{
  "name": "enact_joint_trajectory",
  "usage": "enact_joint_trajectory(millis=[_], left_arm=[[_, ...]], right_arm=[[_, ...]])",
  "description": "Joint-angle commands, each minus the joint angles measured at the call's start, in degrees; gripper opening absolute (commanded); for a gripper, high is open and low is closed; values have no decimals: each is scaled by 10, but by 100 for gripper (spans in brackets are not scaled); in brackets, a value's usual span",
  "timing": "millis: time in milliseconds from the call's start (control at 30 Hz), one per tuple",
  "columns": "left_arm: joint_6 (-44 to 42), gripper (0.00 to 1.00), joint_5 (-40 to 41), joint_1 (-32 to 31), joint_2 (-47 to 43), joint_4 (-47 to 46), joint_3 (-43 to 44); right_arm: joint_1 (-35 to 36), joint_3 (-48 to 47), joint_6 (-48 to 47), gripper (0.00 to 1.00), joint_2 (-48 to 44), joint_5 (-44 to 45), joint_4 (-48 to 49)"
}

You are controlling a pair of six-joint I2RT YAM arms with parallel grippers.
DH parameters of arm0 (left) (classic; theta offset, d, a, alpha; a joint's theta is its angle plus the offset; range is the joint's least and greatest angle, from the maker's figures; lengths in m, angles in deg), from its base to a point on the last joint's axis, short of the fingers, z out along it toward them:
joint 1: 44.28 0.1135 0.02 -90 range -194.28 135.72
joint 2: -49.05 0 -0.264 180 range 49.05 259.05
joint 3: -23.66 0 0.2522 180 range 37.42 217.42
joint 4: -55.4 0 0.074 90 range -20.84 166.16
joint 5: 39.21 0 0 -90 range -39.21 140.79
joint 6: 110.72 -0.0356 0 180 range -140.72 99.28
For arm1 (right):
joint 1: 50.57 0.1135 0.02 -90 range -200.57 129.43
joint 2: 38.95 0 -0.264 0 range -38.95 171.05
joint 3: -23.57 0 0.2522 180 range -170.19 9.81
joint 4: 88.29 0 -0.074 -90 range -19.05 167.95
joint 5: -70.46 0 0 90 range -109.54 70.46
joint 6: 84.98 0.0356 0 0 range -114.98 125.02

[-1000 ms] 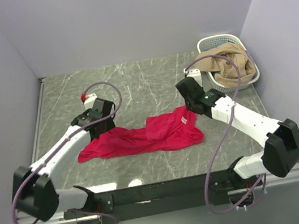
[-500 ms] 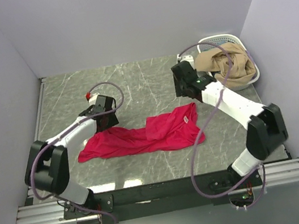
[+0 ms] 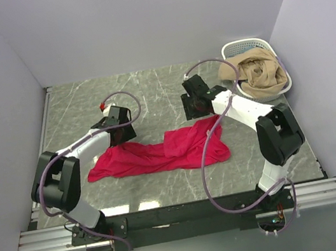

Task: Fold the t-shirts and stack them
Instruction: Flatten the tshirt out

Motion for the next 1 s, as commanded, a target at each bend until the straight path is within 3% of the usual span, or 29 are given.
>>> enact_joint_trajectory(millis=[0, 300, 467, 833, 967], left_arm=[[-10, 67, -11, 3, 14, -22, 14], [-12, 66, -15, 3, 26, -25, 11], [-17, 69, -19, 3, 21, -34, 3], [-20, 71, -19, 6, 23, -39, -2], [-22, 70, -17, 6, 28, -38, 1]], right_arm=[[6, -35, -1, 53, 24, -18, 7], [6, -3, 1, 54, 46, 28, 9], [4, 29, -13, 59, 45, 55, 33], [-39, 32, -17, 59, 75, 30, 49], [-44, 29, -15, 55, 92, 15, 54]])
